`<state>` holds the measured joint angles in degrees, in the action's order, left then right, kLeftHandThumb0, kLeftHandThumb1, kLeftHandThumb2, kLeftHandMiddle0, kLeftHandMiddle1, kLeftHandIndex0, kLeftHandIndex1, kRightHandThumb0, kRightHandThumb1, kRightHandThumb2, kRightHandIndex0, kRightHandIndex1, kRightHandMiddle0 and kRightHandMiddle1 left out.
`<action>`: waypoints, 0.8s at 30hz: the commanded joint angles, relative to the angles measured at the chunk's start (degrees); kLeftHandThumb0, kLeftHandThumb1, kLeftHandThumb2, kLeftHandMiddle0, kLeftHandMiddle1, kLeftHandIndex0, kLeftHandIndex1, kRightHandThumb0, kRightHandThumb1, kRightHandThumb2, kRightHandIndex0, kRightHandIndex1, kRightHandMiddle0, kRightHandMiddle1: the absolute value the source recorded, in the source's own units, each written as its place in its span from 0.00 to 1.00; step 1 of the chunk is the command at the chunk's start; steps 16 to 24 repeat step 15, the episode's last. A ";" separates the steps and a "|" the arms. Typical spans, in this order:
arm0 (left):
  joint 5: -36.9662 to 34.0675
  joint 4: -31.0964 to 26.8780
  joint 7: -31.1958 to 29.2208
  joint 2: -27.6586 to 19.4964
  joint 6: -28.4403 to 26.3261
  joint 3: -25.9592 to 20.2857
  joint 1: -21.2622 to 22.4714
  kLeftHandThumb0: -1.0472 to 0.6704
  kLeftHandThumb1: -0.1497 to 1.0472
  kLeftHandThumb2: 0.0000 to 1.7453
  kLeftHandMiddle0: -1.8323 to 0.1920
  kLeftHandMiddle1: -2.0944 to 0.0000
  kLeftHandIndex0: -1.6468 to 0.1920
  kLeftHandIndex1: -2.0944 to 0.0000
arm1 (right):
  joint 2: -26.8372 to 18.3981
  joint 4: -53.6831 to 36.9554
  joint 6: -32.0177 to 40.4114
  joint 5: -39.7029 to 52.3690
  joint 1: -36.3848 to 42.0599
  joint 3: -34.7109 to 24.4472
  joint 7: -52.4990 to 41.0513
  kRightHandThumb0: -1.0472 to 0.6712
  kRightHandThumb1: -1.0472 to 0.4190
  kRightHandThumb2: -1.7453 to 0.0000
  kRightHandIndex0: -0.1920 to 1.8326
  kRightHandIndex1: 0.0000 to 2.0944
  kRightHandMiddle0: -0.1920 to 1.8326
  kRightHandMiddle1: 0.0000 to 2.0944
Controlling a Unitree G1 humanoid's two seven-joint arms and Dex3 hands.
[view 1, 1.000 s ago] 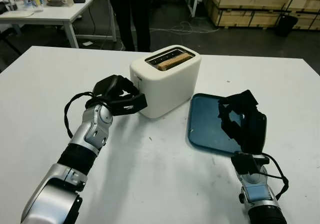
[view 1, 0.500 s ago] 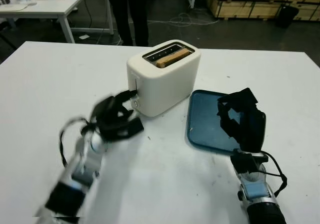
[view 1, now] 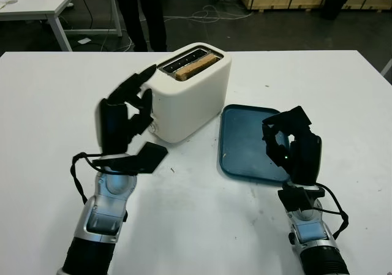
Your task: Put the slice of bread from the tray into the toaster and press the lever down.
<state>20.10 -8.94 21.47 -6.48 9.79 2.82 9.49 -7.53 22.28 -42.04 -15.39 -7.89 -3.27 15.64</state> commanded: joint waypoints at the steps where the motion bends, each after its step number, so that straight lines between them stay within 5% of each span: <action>1: -2.33 -2.24 -1.92 1.09 -1.10 -0.83 -0.57 0.39 0.89 0.21 0.68 0.27 0.38 0.94 | 1.39 -2.98 5.03 3.09 0.08 0.19 -1.76 0.34 0.09 0.78 0.44 0.83 0.38 0.65; 5: -5.46 -5.06 -5.49 1.92 -2.09 -1.49 -2.50 0.39 0.89 0.20 0.68 0.25 0.40 0.91 | 2.85 -7.36 13.23 7.34 -0.09 -0.35 -4.52 0.34 0.09 0.80 0.43 0.76 0.43 0.51; 9: -5.04 -5.90 -6.35 3.41 -3.37 -1.56 -4.61 0.38 0.89 0.18 0.69 0.21 0.60 0.51 | 3.13 -8.28 16.69 8.47 -1.71 -1.49 -4.40 0.34 0.09 0.81 0.46 0.63 0.48 0.35; 13: -4.07 -4.53 -5.23 5.79 -4.41 -1.40 -6.46 0.36 0.89 0.18 0.66 0.17 0.62 0.38 | 2.94 -8.65 18.06 9.41 -2.56 -2.13 -4.79 0.33 0.09 0.81 0.47 0.60 0.52 0.24; 24: -3.44 -3.25 -4.54 6.71 -4.45 -1.36 -7.32 0.35 0.89 0.19 0.64 0.17 0.63 0.33 | 3.03 -8.97 18.11 9.49 -2.50 -2.19 -4.93 0.32 0.09 0.81 0.47 0.60 0.53 0.22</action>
